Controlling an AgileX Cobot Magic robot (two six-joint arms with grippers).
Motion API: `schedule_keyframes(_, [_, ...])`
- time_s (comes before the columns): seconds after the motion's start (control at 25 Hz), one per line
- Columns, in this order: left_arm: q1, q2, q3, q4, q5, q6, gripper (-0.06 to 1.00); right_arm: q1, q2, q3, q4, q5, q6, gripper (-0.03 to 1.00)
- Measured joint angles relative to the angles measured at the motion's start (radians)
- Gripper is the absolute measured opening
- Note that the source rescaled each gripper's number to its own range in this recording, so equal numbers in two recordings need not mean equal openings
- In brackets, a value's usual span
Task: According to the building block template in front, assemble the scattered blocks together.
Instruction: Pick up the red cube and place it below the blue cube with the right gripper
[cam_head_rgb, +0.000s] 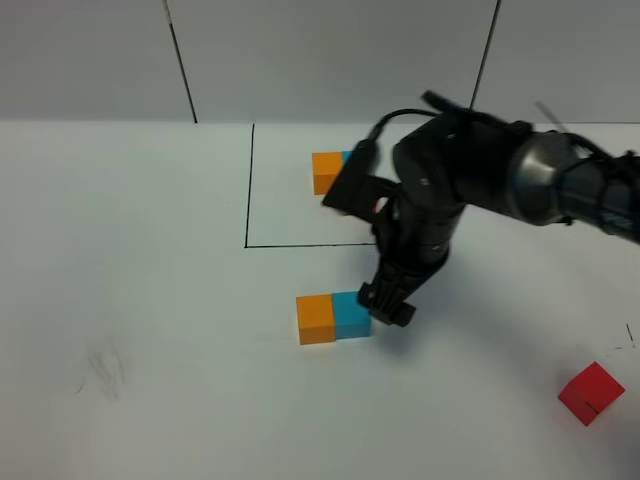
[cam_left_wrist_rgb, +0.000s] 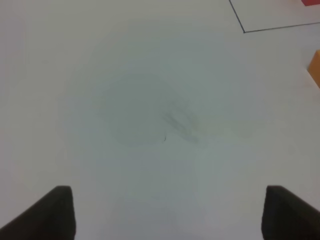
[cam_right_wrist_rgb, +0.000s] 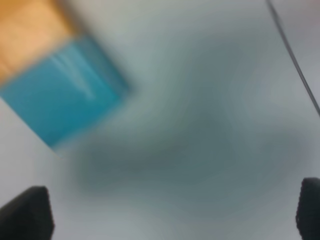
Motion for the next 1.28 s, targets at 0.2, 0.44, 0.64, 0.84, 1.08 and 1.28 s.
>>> schedule_keyframes(0.2, [0.000,0.000,0.000,0.000,0.000,0.000,0.66,-0.111,-0.238,0.276,-0.079,-0.078,0.313,1.00])
schedule_keyframes(0.44, [0.000,0.000,0.000,0.000,0.000,0.000,0.66,-0.247,-0.448,0.475,-0.123,-0.129,0.621,1.00])
schedule_keyframes(0.64, [0.000,0.000,0.000,0.000,0.000,0.000,0.66,-0.295,-0.518,0.537,-0.201,-0.070,0.720,0.99])
schedule_keyframes(0.84, [0.000,0.000,0.000,0.000,0.000,0.000,0.66,-0.297,-0.550,0.596,-0.184,-0.035,0.514,0.98])
schedule_keyframes(1.08, [0.000,0.000,0.000,0.000,0.000,0.000,0.66,-0.249,-0.550,0.659,-0.103,-0.042,0.103,0.96])
schedule_keyframes(1.28, [0.000,0.000,0.000,0.000,0.000,0.000,0.66,-0.244,-0.549,0.664,-0.087,-0.097,0.036,0.89])
